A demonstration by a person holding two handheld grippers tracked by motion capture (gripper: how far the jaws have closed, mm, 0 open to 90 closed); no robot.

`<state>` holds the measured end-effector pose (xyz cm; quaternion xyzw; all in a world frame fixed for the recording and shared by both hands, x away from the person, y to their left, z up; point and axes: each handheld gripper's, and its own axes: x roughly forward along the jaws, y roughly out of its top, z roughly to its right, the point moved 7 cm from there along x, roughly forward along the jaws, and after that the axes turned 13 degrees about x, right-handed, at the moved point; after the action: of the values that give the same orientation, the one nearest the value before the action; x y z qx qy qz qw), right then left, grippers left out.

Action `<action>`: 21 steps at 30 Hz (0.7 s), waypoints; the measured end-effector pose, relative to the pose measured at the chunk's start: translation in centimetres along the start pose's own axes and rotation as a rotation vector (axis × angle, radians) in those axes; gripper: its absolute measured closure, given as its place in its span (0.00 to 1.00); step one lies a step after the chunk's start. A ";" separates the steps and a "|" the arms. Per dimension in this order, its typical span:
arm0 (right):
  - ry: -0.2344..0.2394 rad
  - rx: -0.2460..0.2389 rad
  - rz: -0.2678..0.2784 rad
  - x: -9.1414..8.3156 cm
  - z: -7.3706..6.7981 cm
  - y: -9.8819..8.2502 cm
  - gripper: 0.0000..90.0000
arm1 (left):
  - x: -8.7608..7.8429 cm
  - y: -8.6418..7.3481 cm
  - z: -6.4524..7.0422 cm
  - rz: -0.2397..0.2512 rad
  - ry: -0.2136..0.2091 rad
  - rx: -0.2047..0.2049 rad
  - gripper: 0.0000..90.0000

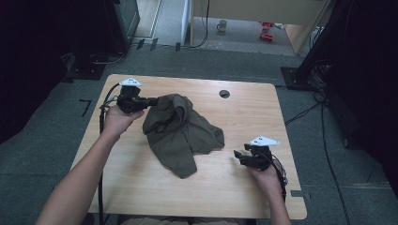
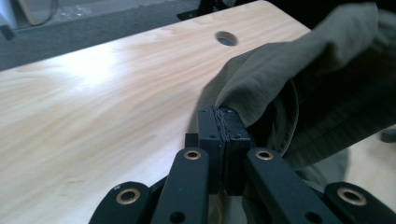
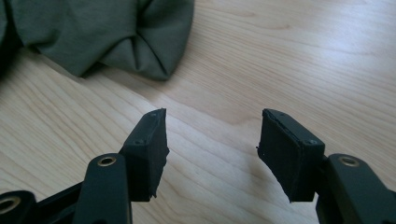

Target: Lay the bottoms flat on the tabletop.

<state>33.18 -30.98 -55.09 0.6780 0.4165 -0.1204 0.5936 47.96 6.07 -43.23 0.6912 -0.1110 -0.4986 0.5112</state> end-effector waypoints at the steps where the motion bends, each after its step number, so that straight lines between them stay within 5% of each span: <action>1: 0.014 -0.012 0.009 0.1 -0.5 0.2 0.47 | 0.0 0.0 -0.3 -0.004 0.007 0.004 1.00; 11: 0.091 -0.058 0.059 0.0 -3.7 1.7 0.48 | 1.0 -0.2 -4.3 -0.014 0.076 -0.001 0.99; 21: 0.166 -0.089 0.088 1.4 -7.2 3.5 0.49 | 1.3 -1.7 -7.2 -0.050 0.141 -0.060 0.93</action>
<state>34.19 -23.72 -51.67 0.6762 0.4389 -0.0190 0.5914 53.74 10.25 -45.55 0.7115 -0.0425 -0.4643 0.5257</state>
